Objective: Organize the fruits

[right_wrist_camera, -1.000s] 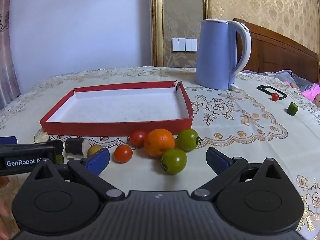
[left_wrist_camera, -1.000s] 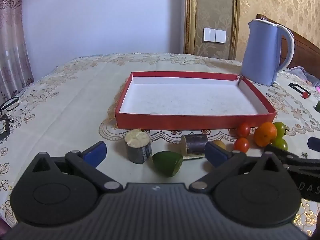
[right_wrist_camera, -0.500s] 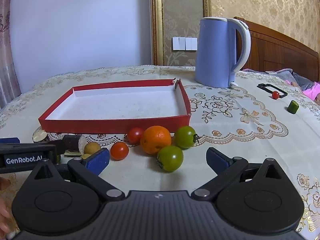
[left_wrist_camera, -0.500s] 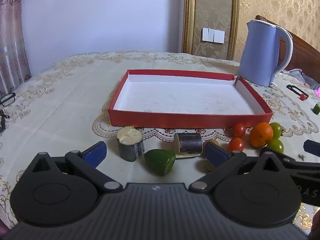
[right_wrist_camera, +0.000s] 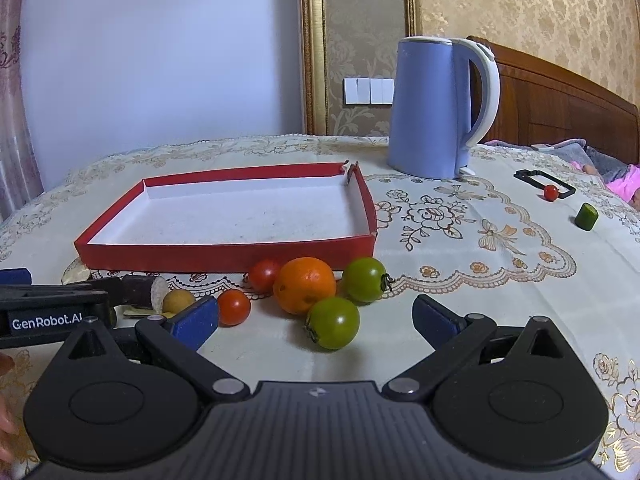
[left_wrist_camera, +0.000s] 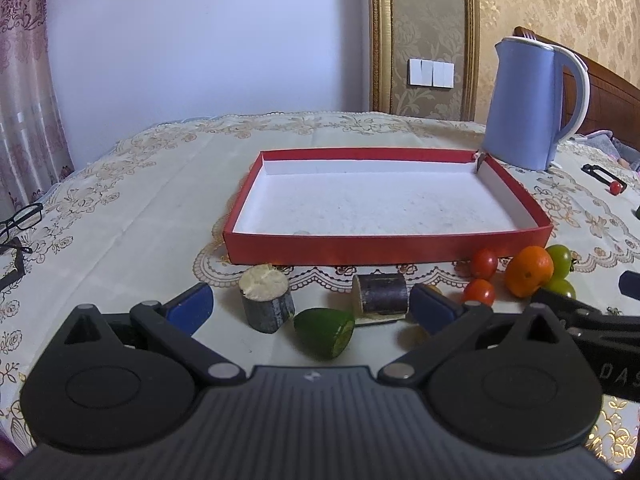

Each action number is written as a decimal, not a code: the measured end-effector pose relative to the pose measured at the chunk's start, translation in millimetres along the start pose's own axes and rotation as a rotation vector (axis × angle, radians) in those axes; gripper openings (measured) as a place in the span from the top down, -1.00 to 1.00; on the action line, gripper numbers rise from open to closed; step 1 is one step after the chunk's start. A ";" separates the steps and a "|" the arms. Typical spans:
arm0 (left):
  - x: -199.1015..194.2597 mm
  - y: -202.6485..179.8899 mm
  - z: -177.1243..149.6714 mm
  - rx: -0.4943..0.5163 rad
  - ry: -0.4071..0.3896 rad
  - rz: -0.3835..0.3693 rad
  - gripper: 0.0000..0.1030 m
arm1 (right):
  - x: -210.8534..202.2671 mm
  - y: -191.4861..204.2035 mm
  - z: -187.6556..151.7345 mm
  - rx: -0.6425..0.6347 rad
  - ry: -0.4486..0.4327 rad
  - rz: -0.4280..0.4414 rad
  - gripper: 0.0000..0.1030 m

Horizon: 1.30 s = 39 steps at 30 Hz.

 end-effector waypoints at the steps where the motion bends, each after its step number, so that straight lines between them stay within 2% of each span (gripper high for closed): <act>1: 0.4 0.1 0.1 0.001 0.002 0.000 -1.00 | 0.1 -0.5 0.4 0.004 -0.001 0.002 -1.00; 15: 5.3 -0.3 -3.5 0.010 0.022 0.002 -1.00 | 2.7 -4.2 1.2 0.001 -0.001 -0.015 -1.00; 31: 9.3 1.8 -9.8 0.021 0.035 0.000 -1.00 | -0.2 -2.7 1.0 -0.010 -0.007 0.013 -1.00; 36: 9.3 8.5 -18.2 0.019 0.042 -0.002 -1.00 | -11.9 -21.0 -4.7 -0.066 -0.041 -0.027 -1.00; 39: 13.9 9.9 -23.5 0.001 0.058 -0.016 -1.00 | -14.1 -36.9 -8.2 -0.042 -0.037 -0.017 -1.00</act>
Point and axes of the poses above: each gripper's, at about its wrist camera, not at the fingertips, and x roughly the way its jaws point, y to its left, z to its top, the point moved 6 cm from there along x, roughly the way its jaws point, and after that the axes turned 13 degrees about -y, right-handed, at the moved point
